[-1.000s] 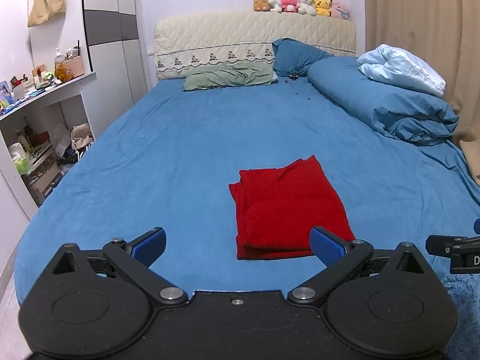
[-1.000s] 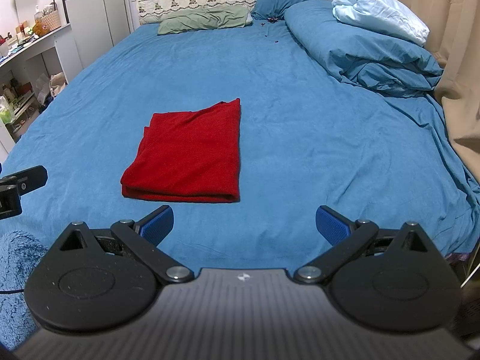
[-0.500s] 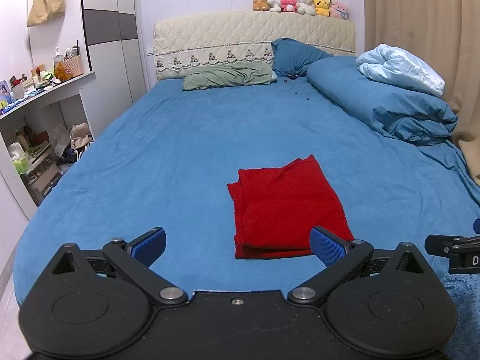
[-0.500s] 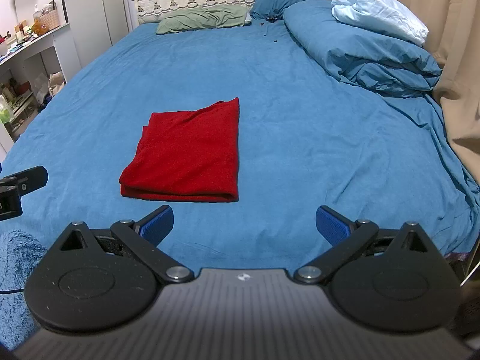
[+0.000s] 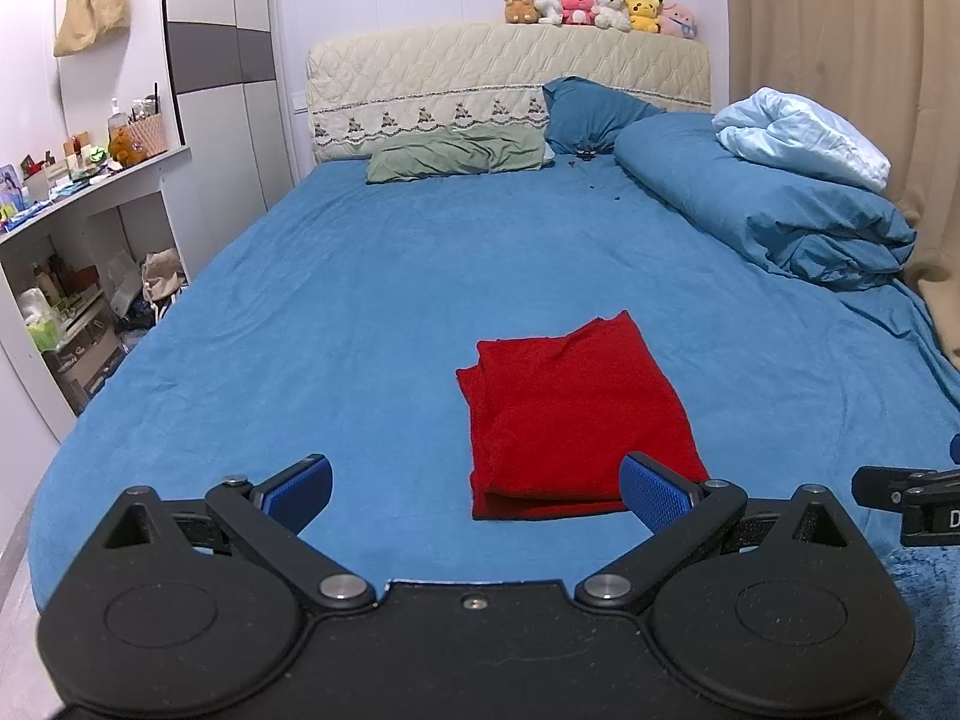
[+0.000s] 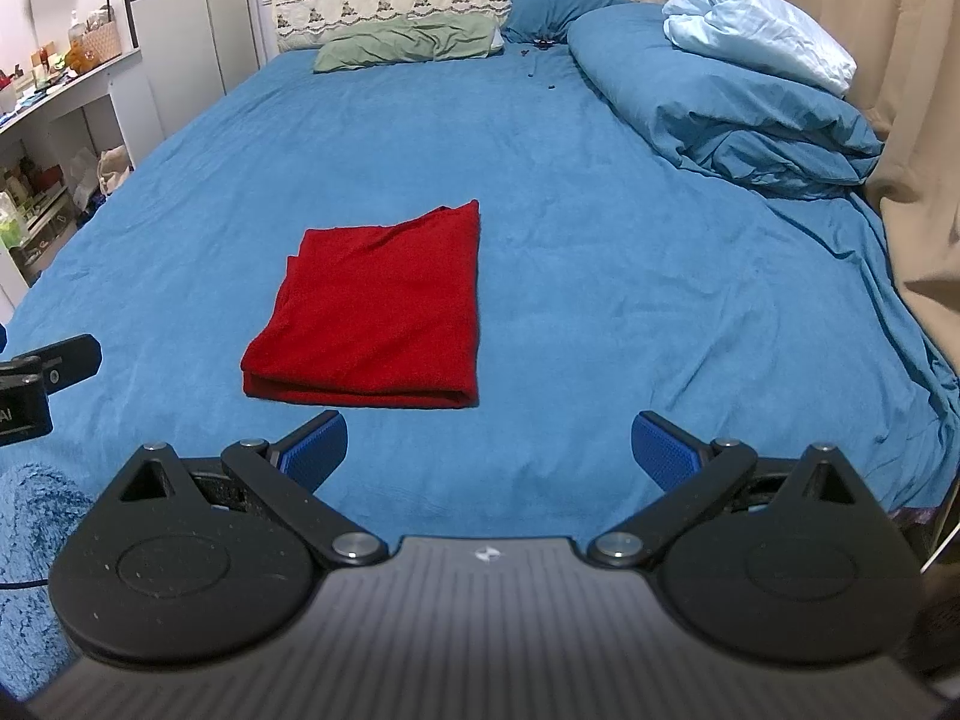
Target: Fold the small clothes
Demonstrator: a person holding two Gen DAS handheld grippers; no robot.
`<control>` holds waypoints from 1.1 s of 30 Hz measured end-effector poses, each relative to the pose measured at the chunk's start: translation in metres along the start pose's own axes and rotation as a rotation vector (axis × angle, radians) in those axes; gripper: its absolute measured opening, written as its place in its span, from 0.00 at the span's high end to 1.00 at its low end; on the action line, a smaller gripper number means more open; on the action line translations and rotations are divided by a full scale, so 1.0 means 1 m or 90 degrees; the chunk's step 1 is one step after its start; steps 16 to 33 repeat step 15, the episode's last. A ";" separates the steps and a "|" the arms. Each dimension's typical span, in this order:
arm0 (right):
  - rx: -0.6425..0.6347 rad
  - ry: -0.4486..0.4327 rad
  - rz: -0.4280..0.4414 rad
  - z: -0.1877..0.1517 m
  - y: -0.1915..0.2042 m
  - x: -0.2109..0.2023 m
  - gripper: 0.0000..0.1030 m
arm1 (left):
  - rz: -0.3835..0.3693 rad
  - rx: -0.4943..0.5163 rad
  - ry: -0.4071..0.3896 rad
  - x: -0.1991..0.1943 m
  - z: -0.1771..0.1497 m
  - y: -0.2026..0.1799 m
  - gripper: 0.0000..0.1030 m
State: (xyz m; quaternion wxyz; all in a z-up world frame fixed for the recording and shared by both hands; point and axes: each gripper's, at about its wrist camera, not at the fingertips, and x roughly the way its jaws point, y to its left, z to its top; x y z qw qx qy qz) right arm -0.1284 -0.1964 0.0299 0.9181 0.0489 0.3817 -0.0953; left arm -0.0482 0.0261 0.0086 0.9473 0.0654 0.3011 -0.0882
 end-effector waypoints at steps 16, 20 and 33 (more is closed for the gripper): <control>0.001 0.008 0.003 0.002 -0.007 0.003 0.00 | 0.015 -0.001 0.003 0.006 -0.003 -0.002 0.00; 0.001 0.008 0.003 0.002 -0.007 0.003 0.00 | 0.015 -0.001 0.003 0.006 -0.003 -0.002 0.00; 0.001 0.008 0.003 0.002 -0.007 0.003 0.00 | 0.015 -0.001 0.003 0.006 -0.003 -0.002 0.00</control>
